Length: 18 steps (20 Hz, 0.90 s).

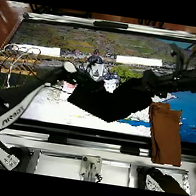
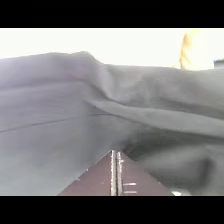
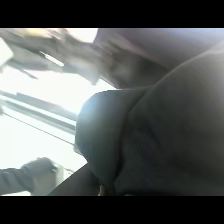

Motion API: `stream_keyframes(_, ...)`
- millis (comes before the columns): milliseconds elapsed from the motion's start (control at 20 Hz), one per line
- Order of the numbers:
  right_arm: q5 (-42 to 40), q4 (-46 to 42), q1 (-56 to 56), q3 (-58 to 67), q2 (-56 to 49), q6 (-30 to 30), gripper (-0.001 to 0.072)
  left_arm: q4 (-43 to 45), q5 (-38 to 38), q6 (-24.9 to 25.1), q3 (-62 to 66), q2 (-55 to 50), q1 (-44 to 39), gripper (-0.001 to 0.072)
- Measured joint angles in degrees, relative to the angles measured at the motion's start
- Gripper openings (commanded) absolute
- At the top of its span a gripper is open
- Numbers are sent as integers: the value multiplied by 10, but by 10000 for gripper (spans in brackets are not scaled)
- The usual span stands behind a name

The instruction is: Fold the shirts.

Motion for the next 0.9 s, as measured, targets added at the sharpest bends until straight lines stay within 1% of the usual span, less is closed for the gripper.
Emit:
stream_keyframes(250, -27, -23, 75, 0, -82, -1, 76, 74, -72, -11, 0, 100, 164, 33)
stream_keyframes(450, -97, -28, 126, 0, -162, 7, 76, 96, -122, -12, 0, 183, 284, 34)
stream_keyframes(600, -163, -16, 165, 0, -223, 19, 77, 101, -162, -4, 0, 229, 343, 35)
stream_keyframes(650, -187, -3, 179, 0, -242, 21, 168, 102, -173, -1, 0, 242, 357, 35)
stream_keyframes(700, -212, 11, 191, 0, -259, 24, 444, 104, -183, 1, 0, 251, 367, 35)
stream_keyframes(750, -236, 28, 203, 0, -275, 29, 537, 105, -189, 3, 0, 259, 374, 34)
stream_keyframes(850, -279, 76, 223, 0, -297, 26, 538, 105, -198, 5, 0, 267, 381, 34)
stream_keyframes(900, -293, 103, 232, 1, -304, 15, 538, 106, -200, 6, -1, 270, 382, 34)
